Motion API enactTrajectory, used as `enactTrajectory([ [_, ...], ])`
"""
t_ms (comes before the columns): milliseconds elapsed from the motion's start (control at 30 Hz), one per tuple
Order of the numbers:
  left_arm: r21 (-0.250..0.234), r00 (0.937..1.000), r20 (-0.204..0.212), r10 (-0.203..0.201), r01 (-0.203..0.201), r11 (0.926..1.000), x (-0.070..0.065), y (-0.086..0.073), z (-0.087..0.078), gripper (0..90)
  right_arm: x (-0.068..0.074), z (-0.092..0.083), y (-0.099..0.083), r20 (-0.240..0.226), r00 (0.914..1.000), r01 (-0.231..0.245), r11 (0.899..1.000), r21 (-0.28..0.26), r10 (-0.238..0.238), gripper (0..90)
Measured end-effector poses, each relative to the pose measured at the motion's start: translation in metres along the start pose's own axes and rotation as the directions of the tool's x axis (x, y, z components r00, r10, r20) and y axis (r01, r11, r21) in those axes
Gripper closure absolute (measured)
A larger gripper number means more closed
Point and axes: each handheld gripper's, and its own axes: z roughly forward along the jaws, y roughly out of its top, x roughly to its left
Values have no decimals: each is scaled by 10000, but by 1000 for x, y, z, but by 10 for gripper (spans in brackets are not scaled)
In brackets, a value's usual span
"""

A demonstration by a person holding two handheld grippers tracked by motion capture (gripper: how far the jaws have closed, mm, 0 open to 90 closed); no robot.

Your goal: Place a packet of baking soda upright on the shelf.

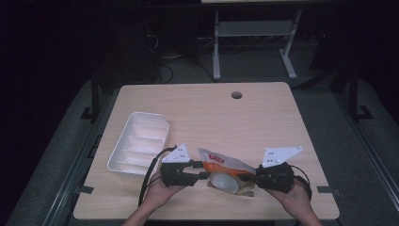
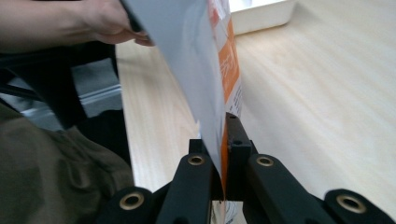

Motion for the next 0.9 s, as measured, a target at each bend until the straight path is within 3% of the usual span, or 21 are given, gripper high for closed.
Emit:
enactTrajectory([
  [233, -7, 9995, -305, -102, 102, 9999, -4, -8, -13, 533, -8, -16, 9, 534, 9986, 50, 9999, -159, -42, 897],
  [433, 30, 9996, -190, -195, 195, 9998, -7, -14, -18, 507, -21, -20, 26, 910, 9957, 214, 9995, -228, -193, 897],
  [667, 79, 10000, -46, 61, -61, 10000, -12, -15, -16, 471, -39, -11, 55, 1113, 9929, 483, 9978, -455, -430, 897],
  [900, 164, 9993, 162, 327, -330, 9993, -16, -17, -14, 438, -57, 11, 90, 910, 9936, 728, 9951, -673, -665, 897],
])
